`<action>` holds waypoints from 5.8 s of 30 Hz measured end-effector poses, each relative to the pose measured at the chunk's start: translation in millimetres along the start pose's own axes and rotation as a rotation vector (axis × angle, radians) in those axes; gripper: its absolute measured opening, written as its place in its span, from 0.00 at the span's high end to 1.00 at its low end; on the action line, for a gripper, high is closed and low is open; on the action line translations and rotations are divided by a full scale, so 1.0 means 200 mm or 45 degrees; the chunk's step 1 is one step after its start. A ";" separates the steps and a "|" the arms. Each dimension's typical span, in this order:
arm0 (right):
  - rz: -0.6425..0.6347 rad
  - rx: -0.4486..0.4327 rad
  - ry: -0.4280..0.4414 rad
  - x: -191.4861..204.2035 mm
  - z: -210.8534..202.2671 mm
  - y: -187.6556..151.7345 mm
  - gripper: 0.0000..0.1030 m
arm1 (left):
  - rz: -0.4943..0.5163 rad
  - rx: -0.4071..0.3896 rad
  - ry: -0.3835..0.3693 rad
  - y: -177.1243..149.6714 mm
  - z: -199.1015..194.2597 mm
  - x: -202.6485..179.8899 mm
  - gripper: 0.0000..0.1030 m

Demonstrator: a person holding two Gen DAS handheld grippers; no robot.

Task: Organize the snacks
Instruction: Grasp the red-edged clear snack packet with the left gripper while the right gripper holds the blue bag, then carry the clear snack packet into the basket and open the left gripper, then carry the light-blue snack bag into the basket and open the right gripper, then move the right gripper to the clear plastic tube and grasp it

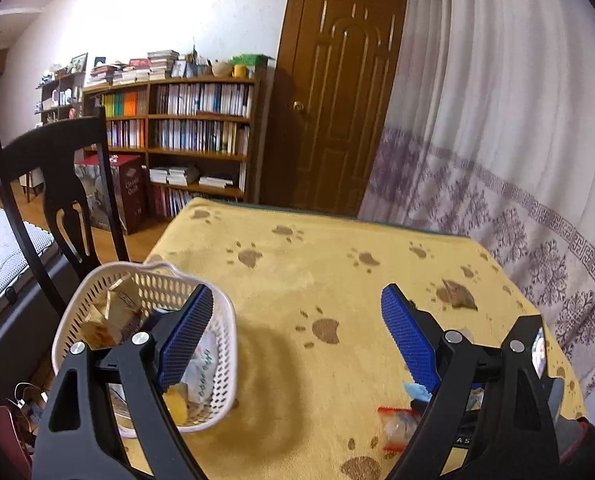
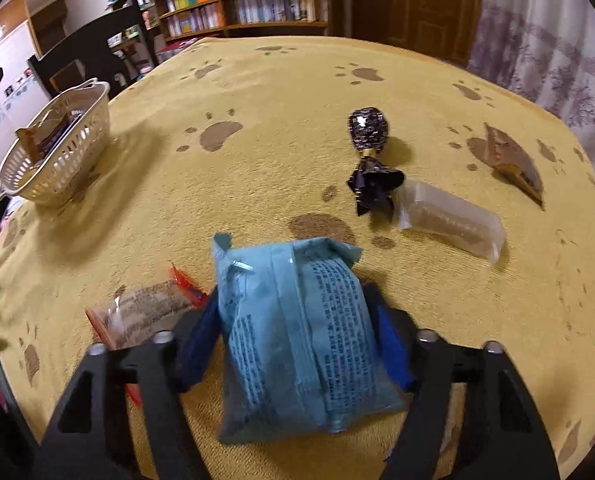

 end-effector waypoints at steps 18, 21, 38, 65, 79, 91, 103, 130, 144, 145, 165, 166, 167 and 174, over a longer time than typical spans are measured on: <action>0.191 -0.226 -0.111 -0.12 -0.36 -0.05 0.47 | 0.503 0.343 -0.146 -0.56 0.26 -0.44 0.07; 0.204 -0.241 -0.095 -0.13 -0.39 -0.06 0.47 | 0.568 0.414 -0.149 -0.66 0.31 -0.48 0.07; 0.197 -0.288 -0.064 -0.10 -0.47 -0.06 0.47 | 0.587 0.523 -0.203 -0.76 0.37 -0.46 0.59; 0.126 -0.298 -0.011 0.06 -0.46 0.01 0.47 | 0.028 0.038 0.215 0.05 0.02 0.39 0.45; 0.003 -0.338 0.097 0.35 -0.47 0.23 0.47 | -0.136 -0.194 0.346 0.20 -0.25 0.59 0.33; -0.093 -0.321 0.241 0.75 -0.36 0.54 0.47 | -0.260 -0.357 0.373 0.27 -0.49 0.70 0.30; 0.006 -0.216 0.248 0.88 -0.08 0.83 0.47 | -0.287 -0.409 0.323 0.30 -0.55 0.68 0.29; 0.185 -0.039 0.562 0.99 0.11 0.77 0.36 | -0.313 -0.415 0.310 0.31 -0.53 0.70 0.23; 0.057 -0.199 0.415 0.91 -0.11 0.67 0.36 | -0.258 -0.424 0.281 0.30 -0.53 0.63 0.05; 0.056 -0.203 0.404 0.89 -0.11 0.66 0.36 | -0.257 -0.423 0.280 0.30 -0.53 0.63 0.05; 0.399 -0.244 0.092 -0.12 -0.32 0.38 0.36 | -0.174 -0.384 0.259 0.28 -0.47 0.50 0.05; 0.415 -0.244 0.077 -0.17 -0.32 0.36 0.36 | -0.171 -0.382 0.258 0.28 -0.46 0.50 0.05; 0.433 -0.242 0.064 -0.22 -0.33 0.34 0.36 | -0.167 -0.380 0.257 0.28 -0.46 0.49 0.05; 0.587 -0.200 0.028 -0.52 -0.28 0.23 0.36 | -0.138 -0.360 0.252 0.26 -0.43 0.45 0.05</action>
Point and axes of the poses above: each gripper's, at about its wrist camera, not at the fingertips, and z roughly the way its jaws point, x to its left, y to its top, the point moved 4 cm from there along z, roughly the way its jaws point, and after that the axes turned 8 degrees about -z, right-handed, at the moved point
